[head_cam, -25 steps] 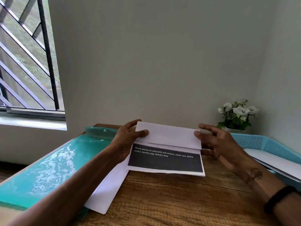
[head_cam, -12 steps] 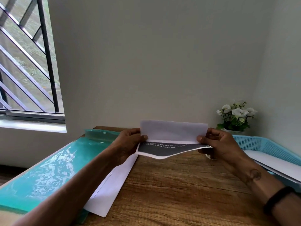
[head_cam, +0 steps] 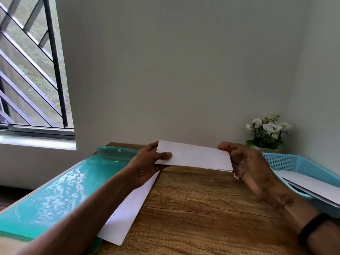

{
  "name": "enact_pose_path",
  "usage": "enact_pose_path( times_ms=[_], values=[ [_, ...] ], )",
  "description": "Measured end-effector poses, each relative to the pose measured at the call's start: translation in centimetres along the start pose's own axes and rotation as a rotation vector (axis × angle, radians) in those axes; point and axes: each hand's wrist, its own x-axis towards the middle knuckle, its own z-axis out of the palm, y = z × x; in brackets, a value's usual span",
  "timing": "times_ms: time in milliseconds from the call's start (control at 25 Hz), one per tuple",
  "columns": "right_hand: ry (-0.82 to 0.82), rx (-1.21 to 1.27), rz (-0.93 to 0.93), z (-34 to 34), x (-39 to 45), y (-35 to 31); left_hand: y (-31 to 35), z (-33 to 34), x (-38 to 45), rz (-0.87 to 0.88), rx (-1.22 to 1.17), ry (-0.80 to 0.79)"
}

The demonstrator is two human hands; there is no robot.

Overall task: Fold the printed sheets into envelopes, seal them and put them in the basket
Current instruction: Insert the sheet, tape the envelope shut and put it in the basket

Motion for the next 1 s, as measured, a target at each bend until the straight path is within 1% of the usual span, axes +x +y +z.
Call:
enact_pose_path(
  times_ms=[80,200,280,320,360,400,440,480,520,560,640,720,800,840,920,1000],
  values=[
    [-0.030,0.053,0.011,-0.2,0.0,0.5,-0.1,0.0,0.0,0.035,0.019,-0.028],
    [-0.035,-0.064,0.074,-0.1,-0.4,1.5,-0.2,0.0,-0.1,0.055,0.061,-0.088],
    [0.013,-0.151,0.057,0.1,-0.5,1.6,0.2,0.0,0.0,0.123,0.113,-0.038],
    [0.044,-0.191,0.026,0.2,-0.5,1.5,0.6,-0.3,0.1,0.192,0.156,0.032],
    [0.078,-0.217,-0.007,0.2,-0.5,1.4,1.2,-0.8,0.1,0.287,0.243,0.140],
    [0.115,-0.219,-0.035,0.2,-0.5,1.3,1.9,-1.6,0.1,0.408,0.426,0.287],
    [0.155,-0.205,-0.053,0.2,-0.5,1.3,2.5,-2.5,0.1,0.520,0.699,0.449],
    [0.189,-0.181,-0.059,0.1,-0.5,1.4,2.9,-3.5,0.0,0.563,0.989,0.569],
    [0.218,-0.157,-0.058,0.0,-0.6,1.5,3.1,-4.1,-0.2,0.509,1.235,0.621],
    [0.241,-0.136,-0.054,0.0,-0.7,1.5,3.1,-4.3,-0.3,0.390,1.411,0.609],
    [0.268,-0.131,-0.045,0.1,-0.8,1.6,2.2,-4.1,-0.4,0.153,1.607,0.521],
    [0.261,-0.145,-0.053,0.3,-0.8,1.7,1.3,-3.8,-0.5,0.011,1.748,0.459],
    [0.229,-0.179,-0.073,0.3,-0.8,2.1,1.0,-3.7,-0.7,-0.039,1.814,0.425],
    [0.213,-0.200,-0.081,0.4,-0.9,2.2,1.0,-3.8,-0.8,-0.020,1.794,0.418],
    [0.193,-0.223,-0.104,0.5,-0.8,2.4,1.4,-3.8,-0.9,0.102,1.659,0.419],
    [0.181,-0.222,-0.135,0.3,-0.6,2.3,1.9,-3.3,-0.6,0.291,1.455,0.409]
  ],
)
